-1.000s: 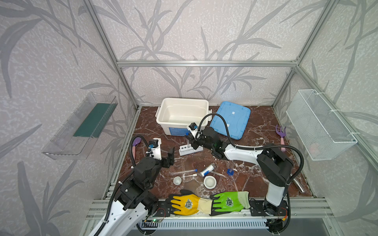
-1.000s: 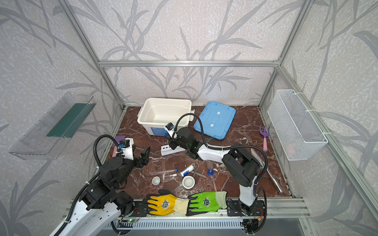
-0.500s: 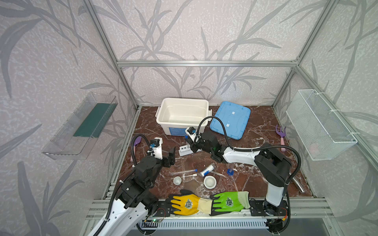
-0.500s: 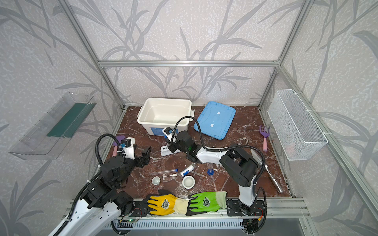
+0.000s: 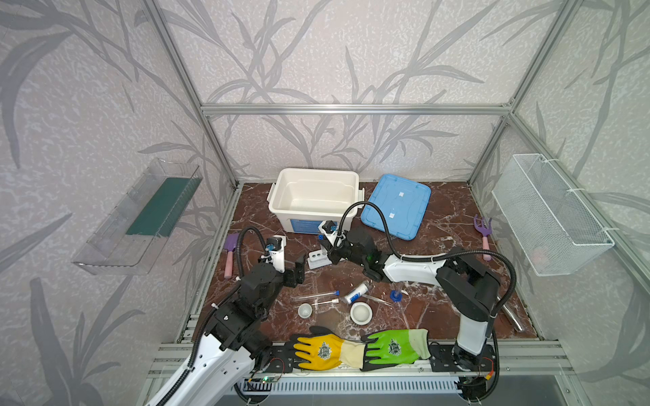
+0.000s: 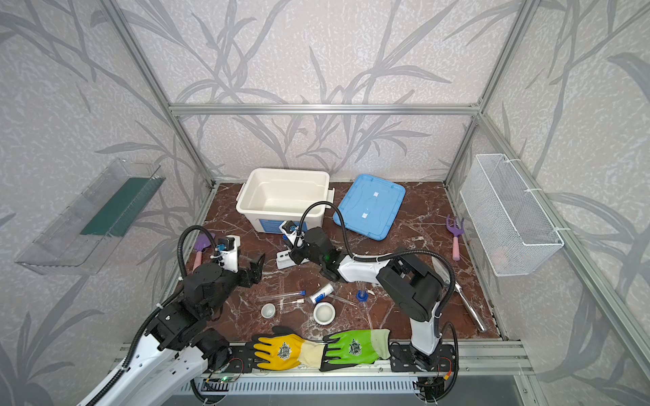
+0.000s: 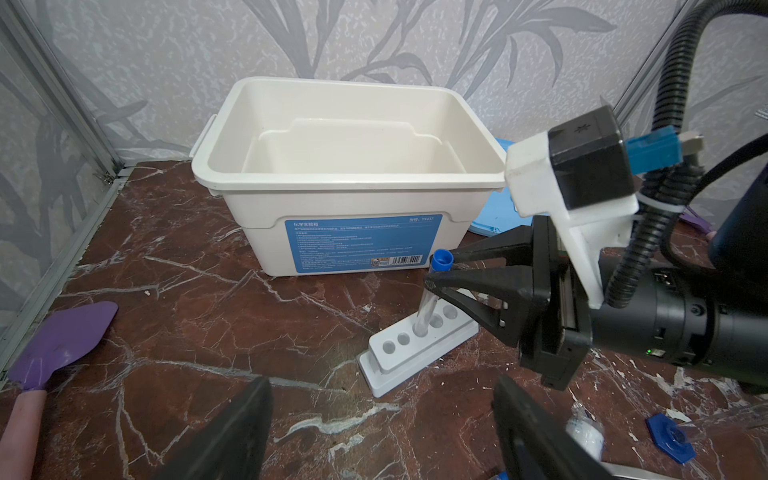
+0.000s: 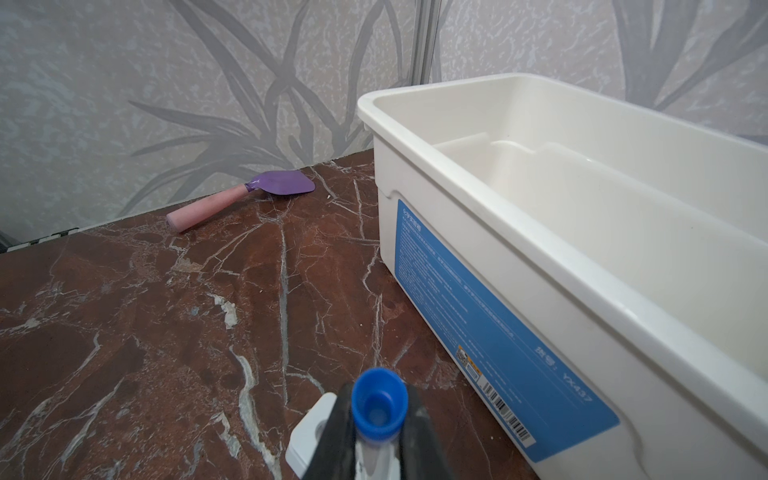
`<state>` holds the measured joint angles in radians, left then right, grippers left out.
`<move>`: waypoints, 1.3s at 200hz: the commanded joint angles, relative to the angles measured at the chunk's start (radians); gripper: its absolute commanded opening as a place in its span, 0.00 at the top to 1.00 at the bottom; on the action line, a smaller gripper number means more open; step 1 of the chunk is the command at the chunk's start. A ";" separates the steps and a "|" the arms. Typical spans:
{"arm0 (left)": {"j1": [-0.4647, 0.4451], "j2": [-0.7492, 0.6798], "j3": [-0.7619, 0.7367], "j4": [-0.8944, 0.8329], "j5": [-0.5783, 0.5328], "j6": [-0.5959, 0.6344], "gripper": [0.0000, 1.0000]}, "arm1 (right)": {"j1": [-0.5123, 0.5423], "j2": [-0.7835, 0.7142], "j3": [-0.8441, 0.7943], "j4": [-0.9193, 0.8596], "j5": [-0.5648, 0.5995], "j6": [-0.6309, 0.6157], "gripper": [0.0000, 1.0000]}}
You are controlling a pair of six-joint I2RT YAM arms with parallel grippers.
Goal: Organize the chemistry lab equipment
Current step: 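Lower the tube with the right gripper into a hole of the white rack, then open the right gripper and withdraw while the left gripper reaches toward the remaining tubes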
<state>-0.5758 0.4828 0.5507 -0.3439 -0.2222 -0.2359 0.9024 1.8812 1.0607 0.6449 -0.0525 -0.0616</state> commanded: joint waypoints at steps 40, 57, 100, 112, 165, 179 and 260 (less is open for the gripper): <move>0.001 -0.008 0.023 -0.001 0.019 0.010 0.17 | 0.007 -0.007 -0.022 0.035 0.016 -0.001 0.76; 0.001 -0.003 0.026 -0.001 0.029 0.013 0.17 | 0.008 -0.013 -0.025 0.034 0.017 0.001 0.73; 0.001 0.014 0.043 -0.015 0.052 0.034 0.17 | 0.008 -0.046 -0.034 0.025 0.019 0.005 0.61; 0.001 0.020 0.050 -0.024 0.064 0.049 0.17 | 0.008 -0.066 -0.036 0.013 0.023 0.002 0.58; -0.001 0.107 0.114 -0.128 0.191 0.142 0.18 | 0.005 -0.226 -0.066 -0.082 0.035 -0.029 0.57; -0.001 0.129 0.127 -0.155 0.224 0.176 0.18 | 0.003 -0.280 -0.083 -0.116 0.040 -0.039 0.57; -0.014 0.279 0.171 -0.316 0.402 0.427 0.20 | -0.055 -0.638 -0.211 -0.400 0.023 -0.017 0.57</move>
<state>-0.5800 0.7616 0.7097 -0.6064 0.1234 0.0906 0.8627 1.3312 0.8883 0.3759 -0.0257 -0.0864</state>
